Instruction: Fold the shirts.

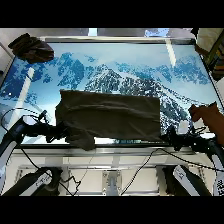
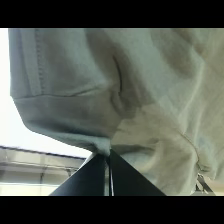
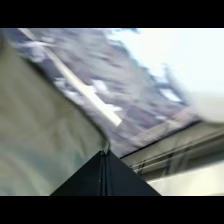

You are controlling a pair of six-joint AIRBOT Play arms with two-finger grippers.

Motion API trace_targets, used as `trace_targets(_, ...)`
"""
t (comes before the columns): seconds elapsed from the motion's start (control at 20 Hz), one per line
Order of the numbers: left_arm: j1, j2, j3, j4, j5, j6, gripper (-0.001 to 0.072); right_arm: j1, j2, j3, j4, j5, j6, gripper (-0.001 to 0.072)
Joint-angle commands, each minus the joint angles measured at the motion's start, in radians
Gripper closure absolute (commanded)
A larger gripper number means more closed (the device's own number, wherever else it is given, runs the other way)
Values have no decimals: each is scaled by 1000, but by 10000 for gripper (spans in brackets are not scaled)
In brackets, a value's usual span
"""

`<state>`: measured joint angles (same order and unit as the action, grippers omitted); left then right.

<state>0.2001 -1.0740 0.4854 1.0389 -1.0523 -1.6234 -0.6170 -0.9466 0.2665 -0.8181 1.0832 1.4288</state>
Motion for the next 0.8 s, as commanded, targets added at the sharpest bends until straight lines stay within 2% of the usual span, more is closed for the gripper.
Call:
trace_targets(0.0,1,0,2,0,1,1,692,0,-3,0,153,43,-115,686)
trace_targets(0.2,1,0,2,-121,13,54,692,0,-1,0,196,122,-148,687)
trace_targets(0.45,1,0,9,-505,47,260,693,0,46,28,224,166,-175,687)
trace_targets(0.55,1,0,28,-550,54,288,692,0,75,84,225,166,-166,688)
trace_targets(0.75,1,0,85,-555,71,288,692,-2,85,214,215,152,-137,689)
